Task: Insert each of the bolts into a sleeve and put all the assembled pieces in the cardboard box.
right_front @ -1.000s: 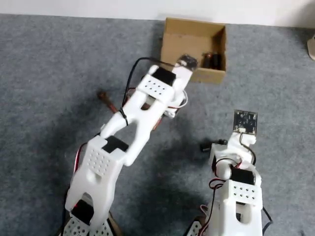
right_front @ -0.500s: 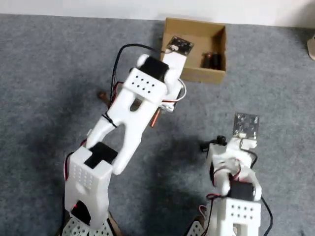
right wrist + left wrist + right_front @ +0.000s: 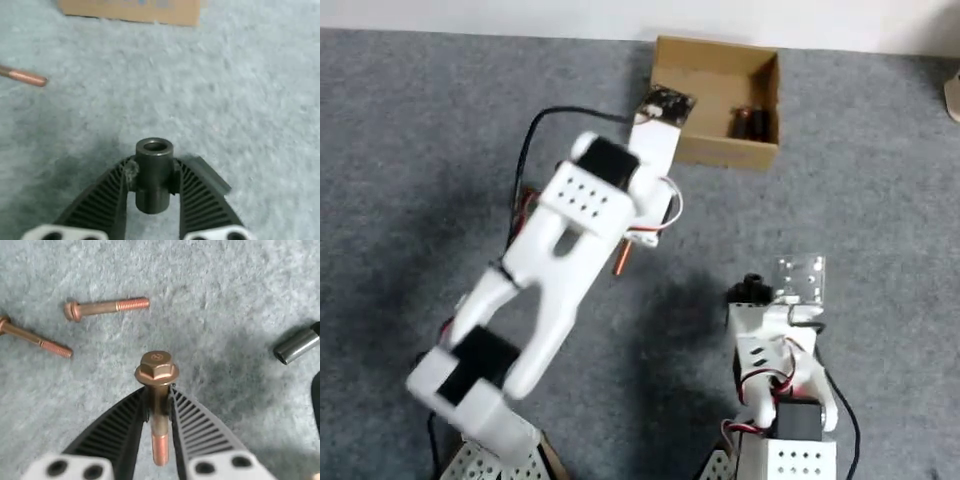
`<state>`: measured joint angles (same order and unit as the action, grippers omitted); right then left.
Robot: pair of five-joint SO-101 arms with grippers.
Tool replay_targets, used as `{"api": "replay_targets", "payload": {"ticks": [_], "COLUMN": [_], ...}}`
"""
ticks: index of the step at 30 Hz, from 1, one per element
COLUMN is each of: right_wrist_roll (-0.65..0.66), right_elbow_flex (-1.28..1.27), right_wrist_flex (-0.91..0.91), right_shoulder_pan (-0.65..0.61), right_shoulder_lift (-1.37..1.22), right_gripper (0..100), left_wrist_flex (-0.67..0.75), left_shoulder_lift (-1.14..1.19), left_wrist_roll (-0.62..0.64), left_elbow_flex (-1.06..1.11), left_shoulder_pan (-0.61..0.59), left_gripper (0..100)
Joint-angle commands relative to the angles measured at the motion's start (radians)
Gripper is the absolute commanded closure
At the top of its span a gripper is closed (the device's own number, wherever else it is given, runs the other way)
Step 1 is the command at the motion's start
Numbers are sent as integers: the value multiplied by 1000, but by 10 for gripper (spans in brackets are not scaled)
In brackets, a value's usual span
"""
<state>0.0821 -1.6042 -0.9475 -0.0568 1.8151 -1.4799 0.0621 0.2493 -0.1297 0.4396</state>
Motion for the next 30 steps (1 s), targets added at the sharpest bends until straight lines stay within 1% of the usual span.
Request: {"api": "replay_targets", "payload": {"ticks": [1, 4, 6, 9, 11, 13, 20, 25, 30], "right_wrist_roll": [17, 17, 17, 17, 17, 17, 17, 18, 18], "right_elbow_flex": [8, -12, -30, -91, -150, -197, -220, -220, -220], "right_wrist_flex": [31, 38, 62, 179, 283, 346, 348, 349, 351], "right_shoulder_pan": [-82, -139, -166, -176, -173, -171, -176, -176, -176], "right_shoulder_lift": [12, 12, 12, 12, 12, -1, 5, 8, 8], "right_gripper": [993, 993, 993, 993, 993, 993, 993, 993, 993], "left_wrist_flex": [206, 377, 505, 677, 753, 815, 1039, 1129, 1260], "left_shoulder_lift": [-197, -280, -300, -308, -308, -308, -308, -308, -309], "left_wrist_roll": [-9, -68, -77, -80, -80, -80, -75, -74, -78], "left_elbow_flex": [191, 340, 426, 527, 575, 605, 671, 668, 654], "left_shoulder_pan": [-21, -30, -30, -31, -47, -58, -56, -54, -51], "left_gripper": [994, 994, 994, 994, 994, 994, 994, 994, 995]}}
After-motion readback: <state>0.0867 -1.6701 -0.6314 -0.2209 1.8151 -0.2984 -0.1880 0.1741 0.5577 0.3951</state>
